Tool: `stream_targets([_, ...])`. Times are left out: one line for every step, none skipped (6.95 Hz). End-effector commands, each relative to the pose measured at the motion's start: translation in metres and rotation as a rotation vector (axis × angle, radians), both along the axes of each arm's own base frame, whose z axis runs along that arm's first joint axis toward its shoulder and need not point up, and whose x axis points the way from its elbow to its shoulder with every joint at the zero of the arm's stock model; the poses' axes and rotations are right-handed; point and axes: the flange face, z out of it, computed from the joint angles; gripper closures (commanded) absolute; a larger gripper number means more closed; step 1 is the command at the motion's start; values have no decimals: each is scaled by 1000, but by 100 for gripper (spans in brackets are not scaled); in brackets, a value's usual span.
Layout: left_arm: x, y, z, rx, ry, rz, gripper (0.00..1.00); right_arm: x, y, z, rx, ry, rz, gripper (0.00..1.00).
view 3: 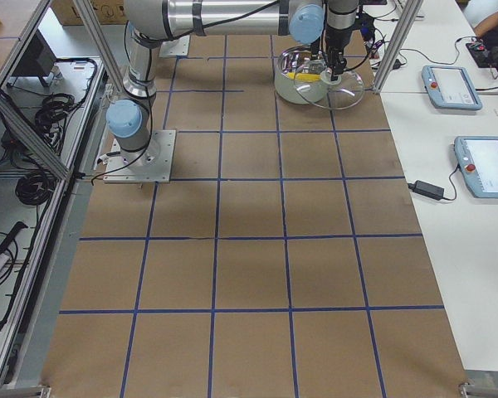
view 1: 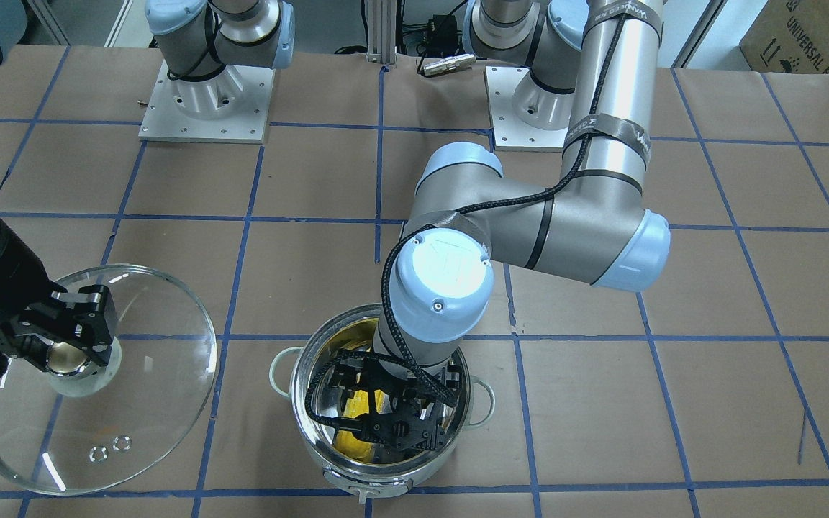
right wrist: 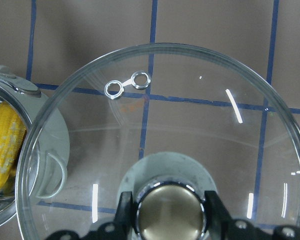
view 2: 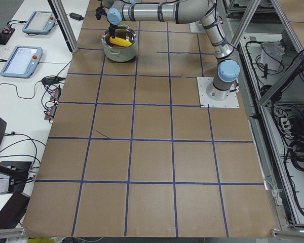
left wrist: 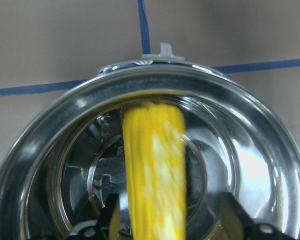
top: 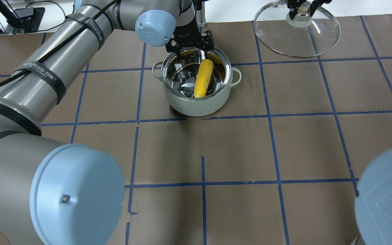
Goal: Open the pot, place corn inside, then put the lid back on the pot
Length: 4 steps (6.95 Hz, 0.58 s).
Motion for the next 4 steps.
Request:
stream_targets([67,8,42,41,-14,-38,0,45,4,-1,-10,-8,-2,94])
stream_targets([110,28,80,78,-21,-15,0,65,5,-8,-1,-16,-22,94])
stream_targets([136,52,104,112,-82,9,0,99,4,-25,18,-17,-21,94])
stream_targets([145,83,128,134,-127,12,0,136,-3,-46,-22,22,-26,94])
